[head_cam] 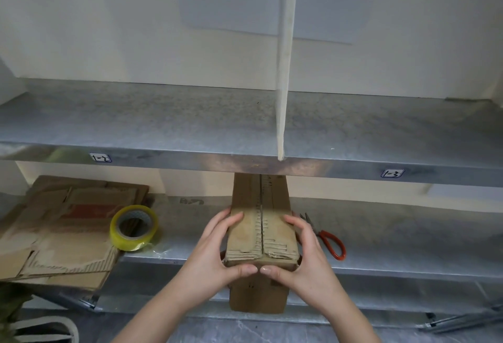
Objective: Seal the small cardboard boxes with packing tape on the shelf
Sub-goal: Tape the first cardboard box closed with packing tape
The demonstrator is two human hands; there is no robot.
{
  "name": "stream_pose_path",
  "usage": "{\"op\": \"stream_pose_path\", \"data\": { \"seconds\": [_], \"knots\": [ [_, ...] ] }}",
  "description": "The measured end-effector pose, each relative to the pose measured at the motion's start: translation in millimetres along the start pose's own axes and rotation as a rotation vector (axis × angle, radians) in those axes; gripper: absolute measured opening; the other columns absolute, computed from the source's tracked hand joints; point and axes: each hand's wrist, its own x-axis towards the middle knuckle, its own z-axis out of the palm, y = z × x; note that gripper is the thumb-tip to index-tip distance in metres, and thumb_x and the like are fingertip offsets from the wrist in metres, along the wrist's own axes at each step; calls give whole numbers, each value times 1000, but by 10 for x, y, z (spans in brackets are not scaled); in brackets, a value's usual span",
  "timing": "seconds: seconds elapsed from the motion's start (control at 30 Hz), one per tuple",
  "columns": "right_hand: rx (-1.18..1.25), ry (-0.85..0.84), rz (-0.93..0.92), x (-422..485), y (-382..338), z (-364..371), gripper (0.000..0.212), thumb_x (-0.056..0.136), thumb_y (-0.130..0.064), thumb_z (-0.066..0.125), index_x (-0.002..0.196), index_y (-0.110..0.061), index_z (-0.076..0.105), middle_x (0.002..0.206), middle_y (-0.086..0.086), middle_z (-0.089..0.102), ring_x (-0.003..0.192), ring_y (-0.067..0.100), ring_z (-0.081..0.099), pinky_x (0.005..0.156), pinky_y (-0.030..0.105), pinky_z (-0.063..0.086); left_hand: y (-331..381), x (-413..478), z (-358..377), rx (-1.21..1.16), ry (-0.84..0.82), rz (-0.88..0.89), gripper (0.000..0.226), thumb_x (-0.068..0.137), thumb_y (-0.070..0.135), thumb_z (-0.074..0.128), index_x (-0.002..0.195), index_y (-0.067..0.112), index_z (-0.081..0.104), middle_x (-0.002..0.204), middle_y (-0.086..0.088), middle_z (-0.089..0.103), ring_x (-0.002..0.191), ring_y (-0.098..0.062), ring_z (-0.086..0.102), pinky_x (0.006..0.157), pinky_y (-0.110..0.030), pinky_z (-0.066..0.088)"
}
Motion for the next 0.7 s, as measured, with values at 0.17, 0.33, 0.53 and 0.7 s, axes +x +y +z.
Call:
{"op": "stream_pose_path", "data": {
  "seconds": [0.17,0.33,0.53,0.7],
  "knots": [
    [17,38,27,-166,-77,44,92,56,-59,86,131,-51,34,142,-39,32,127,-10,41,106,27,42,-46,-107,-78,6,-62,38,96,61,66,77,142,48,28,148,39,7,136,18,14,114,-21,24],
    [19,29,74,-311,-101,226,92,52,-67,83,130,-53,35,143,-45,21,127,-19,35,100,10,37,-218,-251,-152,1,-112,13,95,62,68,76,142,47,31,151,35,10,138,13,18,118,-30,26],
    [91,6,147,-50,14,509,88,58,-49,88,130,-44,38,147,-18,39,127,-2,47,106,32,44,-495,-85,-167,22,-109,-61,87,69,52,80,141,44,30,150,27,13,139,3,22,117,-26,23],
    [80,-23,205,241,198,618,82,65,-32,90,129,-39,38,129,-9,55,121,8,53,103,39,46,-688,163,-95,30,-104,-137,87,72,42,82,143,32,34,153,6,22,141,-9,27,119,-32,23]
  ]
}}
